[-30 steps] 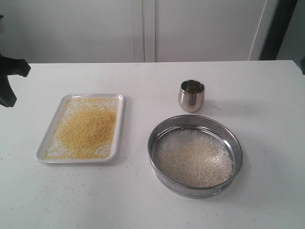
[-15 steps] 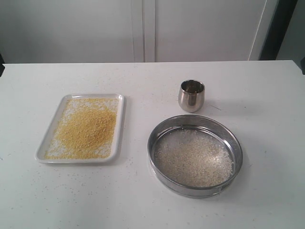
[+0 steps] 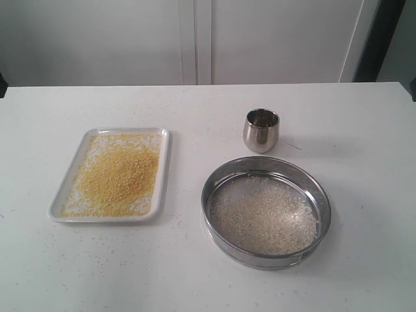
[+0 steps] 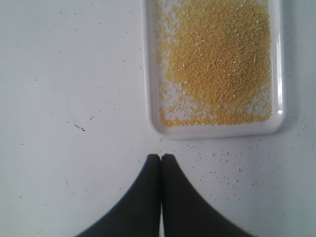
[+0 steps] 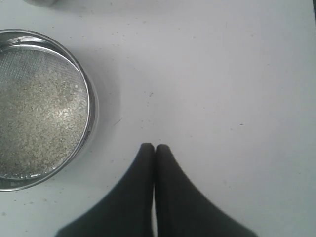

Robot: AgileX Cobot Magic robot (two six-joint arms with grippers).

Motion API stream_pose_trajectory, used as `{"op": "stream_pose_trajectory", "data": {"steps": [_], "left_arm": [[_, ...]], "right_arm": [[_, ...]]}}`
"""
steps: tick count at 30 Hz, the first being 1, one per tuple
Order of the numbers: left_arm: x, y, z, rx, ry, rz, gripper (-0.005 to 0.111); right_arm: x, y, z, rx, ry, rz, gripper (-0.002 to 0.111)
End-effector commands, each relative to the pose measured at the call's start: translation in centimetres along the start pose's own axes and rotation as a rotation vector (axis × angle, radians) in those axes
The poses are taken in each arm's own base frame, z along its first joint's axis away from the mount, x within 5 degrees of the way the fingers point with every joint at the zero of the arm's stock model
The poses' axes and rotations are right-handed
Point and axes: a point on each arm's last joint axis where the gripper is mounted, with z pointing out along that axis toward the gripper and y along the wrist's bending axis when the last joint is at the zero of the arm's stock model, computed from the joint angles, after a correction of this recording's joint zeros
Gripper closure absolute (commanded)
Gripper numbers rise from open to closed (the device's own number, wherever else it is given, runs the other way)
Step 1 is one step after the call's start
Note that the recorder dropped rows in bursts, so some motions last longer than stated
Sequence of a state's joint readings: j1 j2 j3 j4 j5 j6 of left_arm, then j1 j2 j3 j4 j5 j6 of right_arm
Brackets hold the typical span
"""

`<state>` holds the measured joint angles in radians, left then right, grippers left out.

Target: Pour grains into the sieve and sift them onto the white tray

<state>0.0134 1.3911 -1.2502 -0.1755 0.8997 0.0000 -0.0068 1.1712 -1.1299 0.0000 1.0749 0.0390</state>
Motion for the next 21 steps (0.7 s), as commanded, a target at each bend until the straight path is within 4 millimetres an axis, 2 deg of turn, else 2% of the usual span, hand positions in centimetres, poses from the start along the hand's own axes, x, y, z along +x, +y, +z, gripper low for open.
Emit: {"op": "stream_pose_trajectory", "data": {"steps": [1, 8, 21], "left_arm": [[1.0, -0.2, -1.2, 0.004, -0.021, -0.001, 0.107], [4.6, -0.5, -2.4, -0.015, -0.117, 0.002, 0.107], [9.3, -0.4, -2.0, -0.04, -0.245, -0.006, 0.107]], "right_arm": [[0.0, -0.1, 0.0, 0.002, -0.007, 0.004, 0.108], [0.0, -0.1, 0.0, 0.002, -0.009, 0.004, 0.108], [0.0, -0.1, 0.0, 0.002, -0.007, 0.004, 0.108]]}}
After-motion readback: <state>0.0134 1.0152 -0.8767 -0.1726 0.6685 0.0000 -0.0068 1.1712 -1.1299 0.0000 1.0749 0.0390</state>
